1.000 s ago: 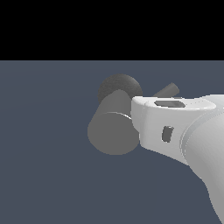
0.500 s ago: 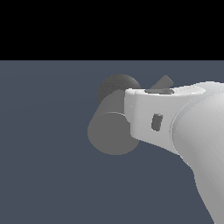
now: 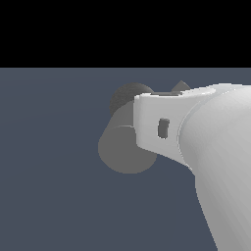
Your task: Turn on the faucet by rotating a designated handle.
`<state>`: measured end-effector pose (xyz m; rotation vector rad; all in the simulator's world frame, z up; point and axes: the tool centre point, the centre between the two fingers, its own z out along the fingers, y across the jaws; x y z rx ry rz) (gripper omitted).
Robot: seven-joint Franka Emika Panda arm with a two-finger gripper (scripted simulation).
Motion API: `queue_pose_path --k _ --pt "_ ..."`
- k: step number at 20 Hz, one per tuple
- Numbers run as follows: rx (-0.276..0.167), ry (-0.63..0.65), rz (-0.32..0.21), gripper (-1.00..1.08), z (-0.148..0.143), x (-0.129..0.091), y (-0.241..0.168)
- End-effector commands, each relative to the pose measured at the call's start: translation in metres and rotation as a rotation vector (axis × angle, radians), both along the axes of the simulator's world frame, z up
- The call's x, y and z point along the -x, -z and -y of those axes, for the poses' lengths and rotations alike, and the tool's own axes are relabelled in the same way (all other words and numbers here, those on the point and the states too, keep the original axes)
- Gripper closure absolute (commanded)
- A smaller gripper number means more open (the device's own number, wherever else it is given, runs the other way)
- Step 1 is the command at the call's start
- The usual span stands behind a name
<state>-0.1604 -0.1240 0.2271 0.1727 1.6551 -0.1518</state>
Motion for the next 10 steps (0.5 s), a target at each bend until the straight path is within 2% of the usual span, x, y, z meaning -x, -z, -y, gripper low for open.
queue_pose_path --k 1,10 --pt "0.01 -0.068 0.061 1.08 -0.036 -0.009 -0.028" --pt "0.013 -0.083 0.084 1.08 -0.065 -0.013 -0.05"
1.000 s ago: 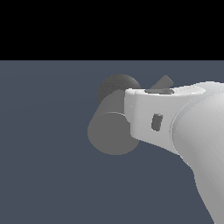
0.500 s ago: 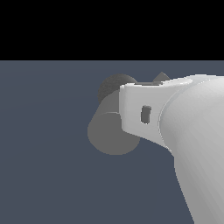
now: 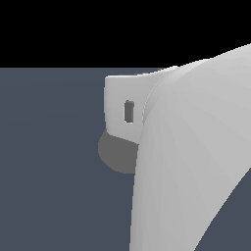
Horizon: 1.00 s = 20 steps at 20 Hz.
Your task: Turn on the faucet by rotating a designated handle.
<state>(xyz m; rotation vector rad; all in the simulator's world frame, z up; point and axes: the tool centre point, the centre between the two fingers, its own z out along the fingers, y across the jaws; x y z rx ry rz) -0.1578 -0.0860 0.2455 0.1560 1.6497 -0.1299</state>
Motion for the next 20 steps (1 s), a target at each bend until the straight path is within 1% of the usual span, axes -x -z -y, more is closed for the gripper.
queue_pose_path --k 1,3,4,20 --pt "0.017 -0.061 0.079 1.08 -0.03 -0.01 -0.034" --pt "0.017 -0.062 0.081 1.08 -0.033 -0.011 -0.036" --pt "0.008 -0.022 -0.009 1.08 -0.013 -0.002 0.002" --pt "0.013 -0.046 0.045 1.08 -0.063 -0.013 -0.024"
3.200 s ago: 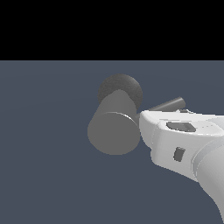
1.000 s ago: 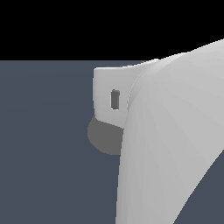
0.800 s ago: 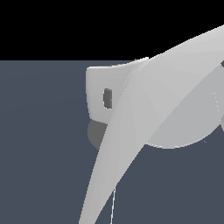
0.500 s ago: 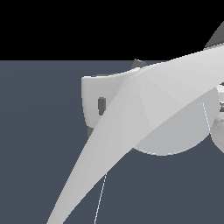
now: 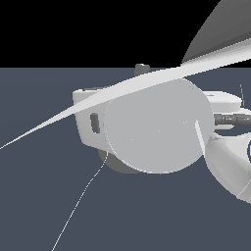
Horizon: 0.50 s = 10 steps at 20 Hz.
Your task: Turn on the faucet by rotating a designated handle.
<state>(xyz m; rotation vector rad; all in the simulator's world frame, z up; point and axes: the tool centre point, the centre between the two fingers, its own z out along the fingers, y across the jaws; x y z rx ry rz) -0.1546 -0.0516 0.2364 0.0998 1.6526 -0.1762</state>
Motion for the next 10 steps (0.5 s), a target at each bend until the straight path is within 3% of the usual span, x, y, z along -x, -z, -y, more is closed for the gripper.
queue_pose_path --k 1,10 --pt "-0.05 -0.04 0.055 1.08 -0.032 -0.01 -0.034" --pt "-0.048 -0.053 0.081 1.08 -0.057 -0.014 -0.047"
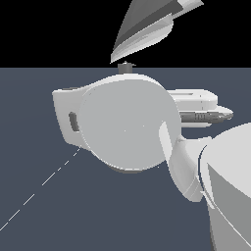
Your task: Turn on the faucet by rotating a designated handle.
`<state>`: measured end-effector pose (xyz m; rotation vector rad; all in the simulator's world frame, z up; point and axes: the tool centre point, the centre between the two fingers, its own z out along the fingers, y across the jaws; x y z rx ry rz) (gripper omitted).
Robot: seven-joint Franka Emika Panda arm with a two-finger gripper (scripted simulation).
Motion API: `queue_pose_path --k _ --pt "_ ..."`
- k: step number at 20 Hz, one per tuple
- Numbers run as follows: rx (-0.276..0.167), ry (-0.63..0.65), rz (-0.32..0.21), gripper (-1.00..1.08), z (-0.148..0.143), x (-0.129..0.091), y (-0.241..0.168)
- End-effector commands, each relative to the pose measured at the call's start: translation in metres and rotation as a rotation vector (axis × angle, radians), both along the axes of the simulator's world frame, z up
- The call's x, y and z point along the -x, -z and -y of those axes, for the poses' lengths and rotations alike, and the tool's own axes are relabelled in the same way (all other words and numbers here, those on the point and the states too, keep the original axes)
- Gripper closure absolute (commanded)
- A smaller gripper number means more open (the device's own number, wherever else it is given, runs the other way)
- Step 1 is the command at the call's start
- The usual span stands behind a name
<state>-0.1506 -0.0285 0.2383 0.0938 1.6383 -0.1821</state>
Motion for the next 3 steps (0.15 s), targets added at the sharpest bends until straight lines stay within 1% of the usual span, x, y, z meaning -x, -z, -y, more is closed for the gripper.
queue_pose_path --k 1,3 --pt "-0.056 -0.054 0.07 1.08 -0.0367 -0.0106 -0.0466" --pt "-0.056 -0.056 0.073 1.08 -0.0394 -0.0111 -0.0479"
